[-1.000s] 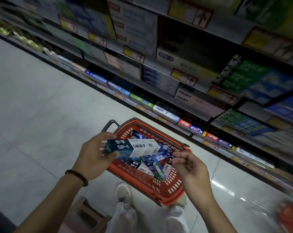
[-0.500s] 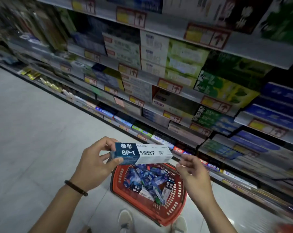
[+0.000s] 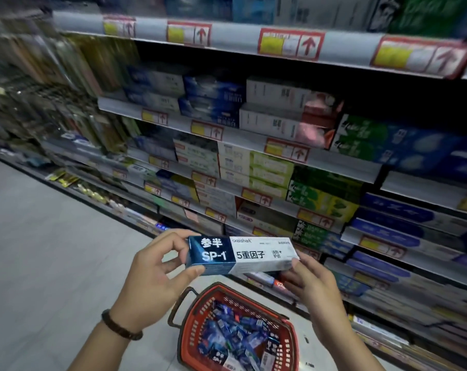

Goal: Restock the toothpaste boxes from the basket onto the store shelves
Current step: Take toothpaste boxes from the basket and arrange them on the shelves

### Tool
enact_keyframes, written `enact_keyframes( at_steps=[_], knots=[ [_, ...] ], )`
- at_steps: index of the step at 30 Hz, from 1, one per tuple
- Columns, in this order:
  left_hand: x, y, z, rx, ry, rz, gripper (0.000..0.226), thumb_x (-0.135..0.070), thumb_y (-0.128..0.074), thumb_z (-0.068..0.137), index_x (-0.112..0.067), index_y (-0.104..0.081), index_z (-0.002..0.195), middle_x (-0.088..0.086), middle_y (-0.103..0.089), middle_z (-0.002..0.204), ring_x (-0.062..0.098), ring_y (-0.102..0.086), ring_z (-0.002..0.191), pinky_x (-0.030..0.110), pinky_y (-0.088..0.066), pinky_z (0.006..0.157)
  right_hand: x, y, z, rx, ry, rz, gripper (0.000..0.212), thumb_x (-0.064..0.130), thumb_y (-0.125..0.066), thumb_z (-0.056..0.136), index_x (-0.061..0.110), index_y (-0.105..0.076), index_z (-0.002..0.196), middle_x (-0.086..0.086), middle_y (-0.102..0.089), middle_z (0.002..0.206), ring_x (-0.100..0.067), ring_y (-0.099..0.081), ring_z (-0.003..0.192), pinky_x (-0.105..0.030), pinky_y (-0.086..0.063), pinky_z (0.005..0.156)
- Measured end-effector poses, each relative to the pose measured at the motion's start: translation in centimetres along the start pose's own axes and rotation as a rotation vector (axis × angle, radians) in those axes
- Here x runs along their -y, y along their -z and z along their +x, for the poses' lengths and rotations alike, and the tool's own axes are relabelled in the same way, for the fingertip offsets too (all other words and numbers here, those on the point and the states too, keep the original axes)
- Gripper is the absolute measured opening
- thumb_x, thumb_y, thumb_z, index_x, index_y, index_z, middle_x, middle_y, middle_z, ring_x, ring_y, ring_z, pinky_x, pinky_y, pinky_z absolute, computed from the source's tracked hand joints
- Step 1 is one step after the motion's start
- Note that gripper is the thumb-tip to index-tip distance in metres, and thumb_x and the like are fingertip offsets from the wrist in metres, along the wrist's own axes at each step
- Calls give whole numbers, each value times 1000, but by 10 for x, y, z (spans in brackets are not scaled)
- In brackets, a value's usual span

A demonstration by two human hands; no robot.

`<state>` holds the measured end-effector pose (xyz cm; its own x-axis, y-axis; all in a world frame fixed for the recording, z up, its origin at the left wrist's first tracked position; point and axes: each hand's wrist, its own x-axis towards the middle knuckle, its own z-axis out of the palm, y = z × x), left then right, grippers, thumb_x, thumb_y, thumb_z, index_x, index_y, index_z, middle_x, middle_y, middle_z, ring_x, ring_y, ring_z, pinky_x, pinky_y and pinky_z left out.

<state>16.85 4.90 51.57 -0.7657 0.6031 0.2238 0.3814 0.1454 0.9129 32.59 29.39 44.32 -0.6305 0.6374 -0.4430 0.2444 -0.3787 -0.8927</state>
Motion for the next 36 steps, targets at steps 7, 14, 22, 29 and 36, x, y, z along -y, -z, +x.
enact_keyframes(
  at_steps=[7, 14, 22, 29, 36],
  knots=[
    [-45, 2, 5, -41, -44, -115, 25, -29, -83, 74, -25, -59, 77, 4, -69, 129, 28, -63, 128, 46, -64, 86, 50, 6, -26, -42, 78, 195, 24, 21, -66, 104, 21, -72, 128, -9, -81, 109, -29, -80, 98, -50, -61, 94],
    [-69, -3, 16, -86, -104, -214, 30, 6, -81, 75, -17, -63, 82, 10, -68, 137, 32, -65, 126, 41, -62, 85, 89, 14, -38, -48, 162, 322, 22, 4, -72, 97, 11, -76, 117, -18, -80, 104, -38, -78, 95, -30, -65, 70],
    [-93, -22, 31, -326, -85, -365, 50, 14, -76, 67, -18, -75, 106, 5, -73, 132, 21, -66, 129, 26, -61, 87, 132, 23, -52, -60, 240, 450, 24, -6, -75, 90, 6, -76, 111, -20, -80, 104, -40, -78, 98, -33, -67, 72],
    [-107, -50, 37, -513, 154, -410, 42, 9, -82, 75, -19, -79, 107, 0, -82, 101, 22, -76, 103, 33, -63, 87, 159, 30, -65, -109, 257, 503, 23, -14, -75, 86, 1, -75, 104, -20, -81, 98, -37, -80, 91, -31, -67, 67],
    [-127, -70, 35, -593, 168, -550, 40, -10, -82, 66, -4, -77, 105, 9, -81, 100, 24, -78, 98, 62, -52, 103, 178, 32, -73, -141, 324, 479, 23, -13, -74, 89, 5, -77, 104, -13, -82, 94, -34, -78, 100, -27, -66, 67]
  ],
)
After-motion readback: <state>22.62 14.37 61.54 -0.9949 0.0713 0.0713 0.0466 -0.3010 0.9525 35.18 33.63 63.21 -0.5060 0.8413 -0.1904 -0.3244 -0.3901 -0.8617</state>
